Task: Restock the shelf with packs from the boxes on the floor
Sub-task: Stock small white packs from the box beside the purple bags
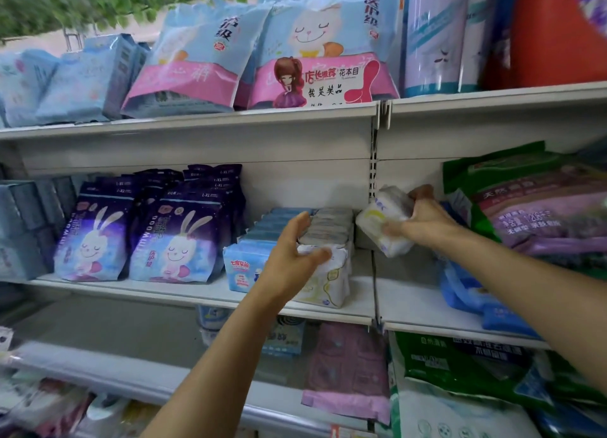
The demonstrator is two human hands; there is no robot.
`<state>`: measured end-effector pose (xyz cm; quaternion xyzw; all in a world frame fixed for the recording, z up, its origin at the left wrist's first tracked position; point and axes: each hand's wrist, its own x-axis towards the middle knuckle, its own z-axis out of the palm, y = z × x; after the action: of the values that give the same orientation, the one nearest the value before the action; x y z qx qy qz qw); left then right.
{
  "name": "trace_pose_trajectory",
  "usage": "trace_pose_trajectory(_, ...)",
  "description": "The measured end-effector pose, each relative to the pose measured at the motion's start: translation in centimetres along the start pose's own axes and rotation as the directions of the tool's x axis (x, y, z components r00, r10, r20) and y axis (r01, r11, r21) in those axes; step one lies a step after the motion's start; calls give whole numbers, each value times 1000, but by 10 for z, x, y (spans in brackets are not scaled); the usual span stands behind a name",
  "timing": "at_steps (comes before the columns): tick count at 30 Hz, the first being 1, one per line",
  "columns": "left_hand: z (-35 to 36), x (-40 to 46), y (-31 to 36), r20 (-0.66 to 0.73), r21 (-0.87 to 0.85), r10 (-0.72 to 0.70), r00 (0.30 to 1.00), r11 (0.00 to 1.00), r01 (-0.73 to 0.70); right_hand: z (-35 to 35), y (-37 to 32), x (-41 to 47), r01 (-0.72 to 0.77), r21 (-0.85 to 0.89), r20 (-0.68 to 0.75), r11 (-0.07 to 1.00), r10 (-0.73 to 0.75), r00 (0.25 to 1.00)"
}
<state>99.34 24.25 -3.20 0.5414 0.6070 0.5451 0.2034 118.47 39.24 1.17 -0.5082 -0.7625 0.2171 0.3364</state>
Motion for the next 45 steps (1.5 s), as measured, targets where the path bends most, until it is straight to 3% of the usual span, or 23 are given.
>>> trace_pose_trajectory(4, 1, 5, -12, 178, 433, 70, 982, 890, -142, 23, 27, 7, 121, -248, 195, 961, -72, 978)
trace_pose_trajectory(7, 6, 13, -15, 277, 619, 65, 959, 751, -230, 38, 38, 11, 213, -341, 282, 915, -117, 952)
trace_pose_trajectory(11, 10, 20, -20, 290, 719, 116, 950, 629, -296, 45, 40, 20, 251, -469, 201, 847, -175, 964)
trace_pose_trajectory(16, 17, 21, -25, 262, 766, 147, 954, 569, -299, 55, 39, 34, 245, -500, 213, 831, -156, 965)
trace_pose_trajectory(29, 20, 16, -17, 238, 768, 92, 967, 592, -245, 70, 33, 46, 209, -548, 225, 810, -98, 969)
trace_pose_trajectory(34, 19, 18, -17, 266, 792, 77, 961, 550, -263, 64, 29, 42, 209, -533, 296, 820, -51, 954)
trace_pose_trajectory(37, 18, 19, -20, 277, 796, 84, 957, 538, -277, 57, 24, 27, 227, -519, 253, 824, -105, 962)
trace_pose_trajectory(42, 5, 18, -17, 201, 679, 99, 974, 703, -212, 53, 18, -12, 267, -381, 78, 885, -257, 963)
trace_pose_trajectory(45, 2, 12, -17, 38, 458, 166, 985, 873, -165, 55, 18, -36, 290, -278, -24, 916, -309, 951)
